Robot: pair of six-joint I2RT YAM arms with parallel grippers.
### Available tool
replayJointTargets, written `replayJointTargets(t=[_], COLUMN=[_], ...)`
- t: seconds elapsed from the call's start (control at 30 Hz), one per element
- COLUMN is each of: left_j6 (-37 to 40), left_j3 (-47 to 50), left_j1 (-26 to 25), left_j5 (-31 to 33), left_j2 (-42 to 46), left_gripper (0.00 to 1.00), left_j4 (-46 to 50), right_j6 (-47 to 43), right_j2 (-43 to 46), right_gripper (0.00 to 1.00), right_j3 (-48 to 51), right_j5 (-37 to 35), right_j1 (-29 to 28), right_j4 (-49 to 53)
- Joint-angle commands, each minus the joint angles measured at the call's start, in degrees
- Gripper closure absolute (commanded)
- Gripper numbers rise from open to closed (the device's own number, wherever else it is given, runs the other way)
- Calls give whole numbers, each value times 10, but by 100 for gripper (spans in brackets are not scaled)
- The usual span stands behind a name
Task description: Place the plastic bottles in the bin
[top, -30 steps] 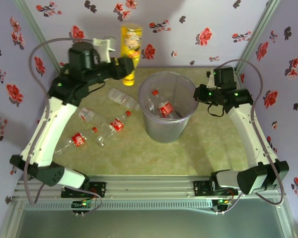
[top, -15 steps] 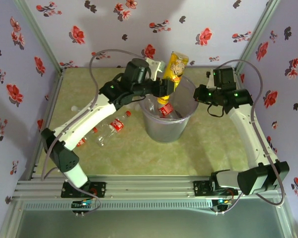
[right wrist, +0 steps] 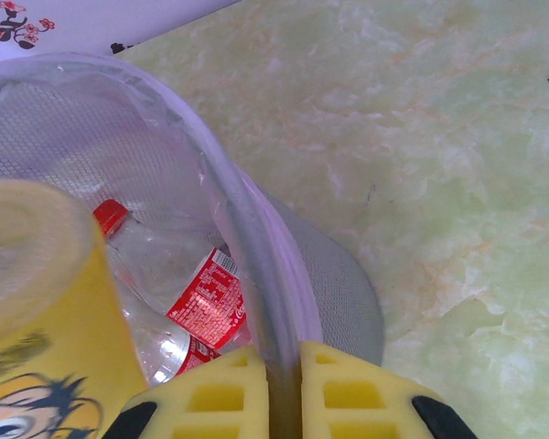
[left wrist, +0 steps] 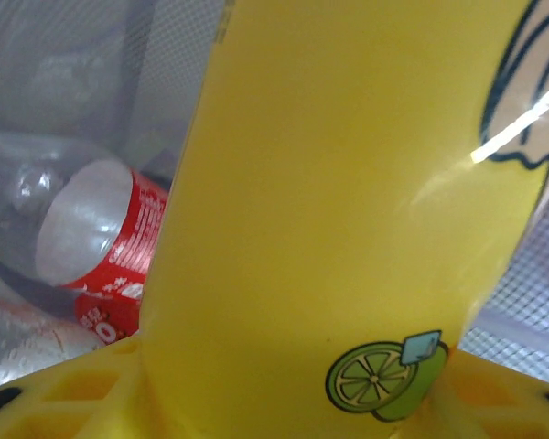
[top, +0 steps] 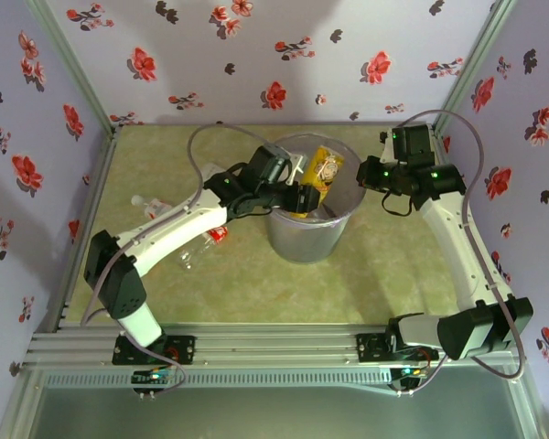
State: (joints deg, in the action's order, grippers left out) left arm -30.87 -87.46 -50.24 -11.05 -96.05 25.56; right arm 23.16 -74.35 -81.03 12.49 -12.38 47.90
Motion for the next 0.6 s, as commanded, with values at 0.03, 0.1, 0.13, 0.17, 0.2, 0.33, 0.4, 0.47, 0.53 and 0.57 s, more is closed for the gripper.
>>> replayJointTargets(t=[0.03, 0.1, 0.13, 0.17, 0.2, 0.33, 0.4, 0.47, 0.53, 0.57], left_j6=[-24, -26, -24, -17, -7, 19, 24, 33, 38, 39], left_j3=[15, 19, 19, 14, 7, -24, -35, -47, -54, -57], left_j1=[-8, -11, -11, -11, -11, -10, -10, -10, -9, -10], left_j5=[5, 5, 4, 3, 6, 18, 17, 17, 17, 17], left_j2=[7, 6, 6, 6, 8, 15, 13, 9, 8, 8], left_gripper=[80, 71, 64, 55, 47, 26, 21, 19, 18, 18], left_j4=[-37, -37, -37, -30, -19, 14, 20, 29, 31, 32], right_j6=[-7, -7, -8, -8, -10, -11, -11, -9, -9, -9], right_j2=[-7, -8, -8, -8, -9, -8, -8, -8, -8, -8], right_gripper=[95, 95, 96, 95, 96, 96, 96, 96, 96, 96], right_j3=[-8, -8, -8, -9, -10, -11, -11, -10, -10, -10], right_j5=[3, 2, 2, 2, 2, 0, -1, 1, 1, 1], right_j1=[-10, -9, -9, -10, -10, -10, -9, -9, -10, -10], right_j4=[21, 21, 22, 21, 23, 25, 25, 23, 23, 24])
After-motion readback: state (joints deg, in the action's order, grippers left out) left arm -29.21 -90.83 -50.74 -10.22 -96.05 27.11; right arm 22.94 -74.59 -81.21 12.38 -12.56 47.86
